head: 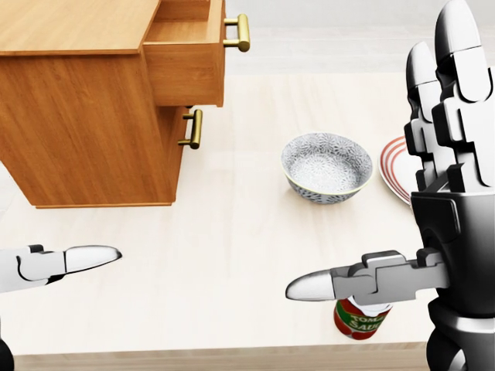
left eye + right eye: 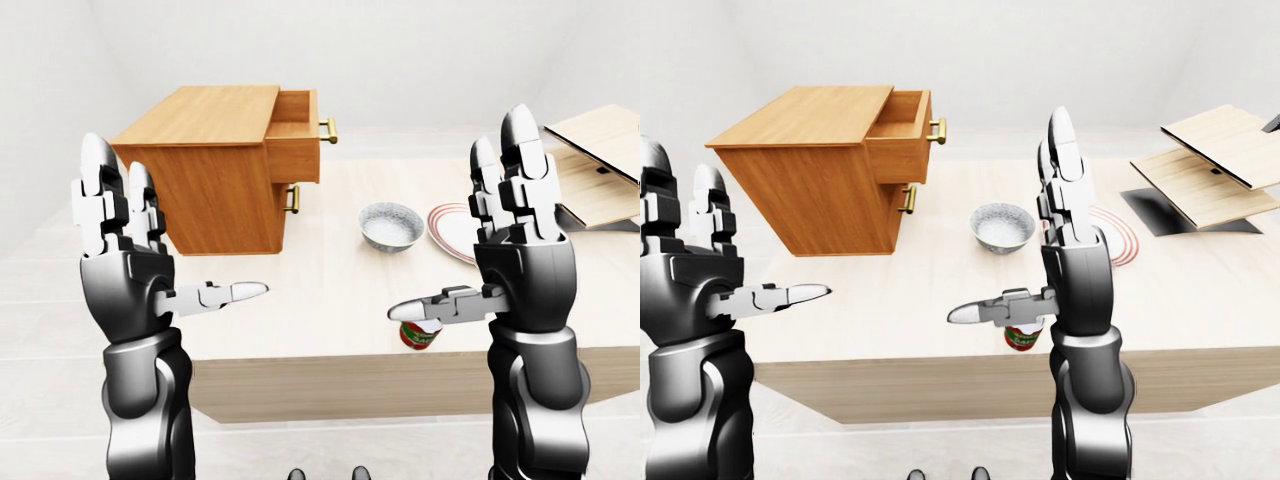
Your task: Close the top drawer of the cabinet.
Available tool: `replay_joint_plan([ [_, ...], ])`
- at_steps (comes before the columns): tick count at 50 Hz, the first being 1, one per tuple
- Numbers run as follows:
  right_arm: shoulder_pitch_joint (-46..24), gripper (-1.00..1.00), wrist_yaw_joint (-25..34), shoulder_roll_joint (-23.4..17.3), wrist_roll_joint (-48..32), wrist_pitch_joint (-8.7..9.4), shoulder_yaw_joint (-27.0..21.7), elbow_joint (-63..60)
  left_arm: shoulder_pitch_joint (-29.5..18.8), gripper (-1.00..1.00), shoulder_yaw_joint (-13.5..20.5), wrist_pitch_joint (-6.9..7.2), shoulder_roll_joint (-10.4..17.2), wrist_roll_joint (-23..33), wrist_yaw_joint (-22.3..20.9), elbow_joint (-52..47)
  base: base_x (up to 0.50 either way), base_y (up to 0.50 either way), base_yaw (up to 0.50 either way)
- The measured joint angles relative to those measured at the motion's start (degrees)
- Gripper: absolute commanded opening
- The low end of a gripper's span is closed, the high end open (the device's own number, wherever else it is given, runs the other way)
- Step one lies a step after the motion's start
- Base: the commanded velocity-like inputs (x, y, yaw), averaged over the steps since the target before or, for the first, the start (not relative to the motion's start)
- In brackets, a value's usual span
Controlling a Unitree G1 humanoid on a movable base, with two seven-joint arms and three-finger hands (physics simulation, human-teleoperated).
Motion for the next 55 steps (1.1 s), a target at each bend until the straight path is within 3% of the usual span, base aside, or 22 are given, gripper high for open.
replay_joint_plan([
  [17, 0.74, 1.0, 0.64, 0.29, 0.91, 0.0, 0.38, 0.24, 0.48, 1.0, 0.01, 0.0, -0.19, 0.06, -0.34, 0.81, 0.08, 0.5, 0.0],
  [30, 1.13, 1.0, 0.54, 0.57, 1.63, 0.0, 0.45, 0.51, 0.67, 1.0, 0.07, 0.0, -0.21, -0.05, -0.4, 1.18, 0.11, 0.0, 0.0],
  [55, 2.06, 1.0, 0.93, 0.39, 1.55, 0.0, 0.95, 1.37, 0.44, 1.0, -0.05, 0.0, -0.27, -0.86, -0.43, 1.49, 0.35, 0.0, 0.0],
])
